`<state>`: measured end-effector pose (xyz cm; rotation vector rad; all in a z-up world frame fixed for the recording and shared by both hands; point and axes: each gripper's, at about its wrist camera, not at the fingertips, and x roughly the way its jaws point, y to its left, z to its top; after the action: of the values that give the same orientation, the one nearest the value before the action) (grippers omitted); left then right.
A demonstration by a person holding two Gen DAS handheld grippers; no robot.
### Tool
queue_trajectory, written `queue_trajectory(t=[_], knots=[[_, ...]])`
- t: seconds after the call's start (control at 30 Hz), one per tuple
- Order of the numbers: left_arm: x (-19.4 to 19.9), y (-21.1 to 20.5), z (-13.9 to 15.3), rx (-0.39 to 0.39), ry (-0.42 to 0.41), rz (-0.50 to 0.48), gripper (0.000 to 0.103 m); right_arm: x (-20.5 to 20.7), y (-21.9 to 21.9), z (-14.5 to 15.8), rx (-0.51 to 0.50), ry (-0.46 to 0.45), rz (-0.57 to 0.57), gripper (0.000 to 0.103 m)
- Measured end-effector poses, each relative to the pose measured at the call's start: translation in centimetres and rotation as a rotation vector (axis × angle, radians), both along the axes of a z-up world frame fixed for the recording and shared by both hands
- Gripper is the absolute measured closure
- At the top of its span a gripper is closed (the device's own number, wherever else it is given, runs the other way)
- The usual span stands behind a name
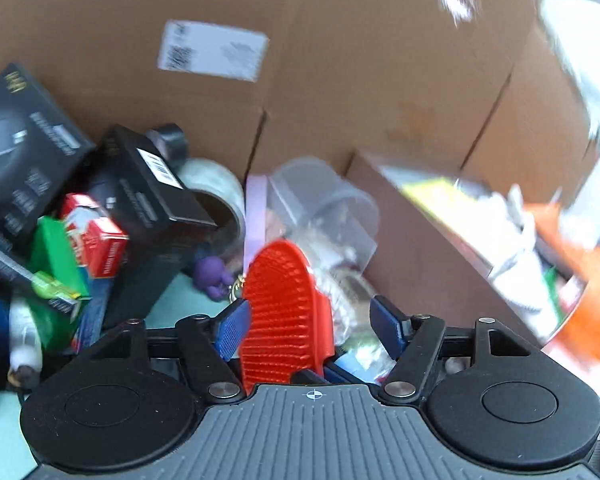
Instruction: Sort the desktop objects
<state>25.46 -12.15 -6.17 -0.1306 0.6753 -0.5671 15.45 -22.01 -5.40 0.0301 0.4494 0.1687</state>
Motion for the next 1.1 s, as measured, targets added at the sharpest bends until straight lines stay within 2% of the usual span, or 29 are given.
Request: queue_trajectory(t=[0.03, 0.07, 0.1, 0.17, 0.23, 0.27, 0.4, 0.57, 0.67, 0.73, 0.97, 1.03, 1.07, 1.1], knots=[[0.4, -0.4, -0.4, 0.036, 0.016, 0.003, 0.036, 0.0, 0.0, 0.0, -0.003, 0.0, -0.002, 0.096], [0.6, -0.5, -0.8, 0.046, 0.045, 0.001, 0.063, 0.0, -0.1, 0.0, 0.001, 0.003, -0.001, 0.096], [0.9, -0.3, -1.2, 0.024, 0.063, -0.008, 0.064, 0.2, -0.3, 0.0, 0.002, 0.007, -0.001, 0.096], [0.5, -0.4, -0.8, 0.041, 0.051, -0.002, 0.07, 0.3, -0.4, 0.0, 0.007, 0.009, 0.004, 0.096], [-0.2, -0.5, -0.1, 0.043, 0.026, 0.0, 0.088, -0.3, -0.3, 0.2, 0.005, -0.002, 0.015, 0.097], [-0.6, -0.5, 0.4, 0.043, 0.013, 0.009, 0.091, -0.5, -0.1, 0.4, -0.002, -0.015, 0.018, 0.096], [-2.1, -0.6, 2.9, 0.001, -0.056, 0.027, 0.093, -1.7, -0.2, 2.4, -0.023, -0.093, 0.023, 0.096], [-4.2, -2.3, 7.6, -0.056, -0.175, 0.043, 0.093, -3.5, -1.5, 6.4, -0.025, -0.223, 0.018, 0.096], [-4.7, -4.0, 10.5, -0.097, -0.22, 0.002, 0.093, -4.5, -3.1, 8.8, -0.044, -0.304, -0.013, 0.096], [-4.0, -5.9, 11.8, -0.133, -0.214, -0.033, 0.093, -4.7, -4.7, 9.9, -0.054, -0.335, -0.048, 0.096], [-2.2, -15.7, 12.5, -0.221, -0.183, -0.216, 0.092, -5.3, -12.3, 10.9, -0.099, -0.357, -0.242, 0.096], [-1.7, -18.7, 12.3, -0.233, -0.191, -0.28, 0.092, -5.2, -14.2, 10.9, -0.145, -0.36, -0.303, 0.096], [-1.0, -20.0, 11.9, -0.236, -0.184, -0.307, 0.087, -5.0, -15.0, 10.7, -0.174, -0.353, -0.327, 0.096], [-0.4, -21.2, 11.4, -0.236, -0.165, -0.328, 0.077, -4.5, -15.9, 10.4, -0.196, -0.337, -0.348, 0.096]])
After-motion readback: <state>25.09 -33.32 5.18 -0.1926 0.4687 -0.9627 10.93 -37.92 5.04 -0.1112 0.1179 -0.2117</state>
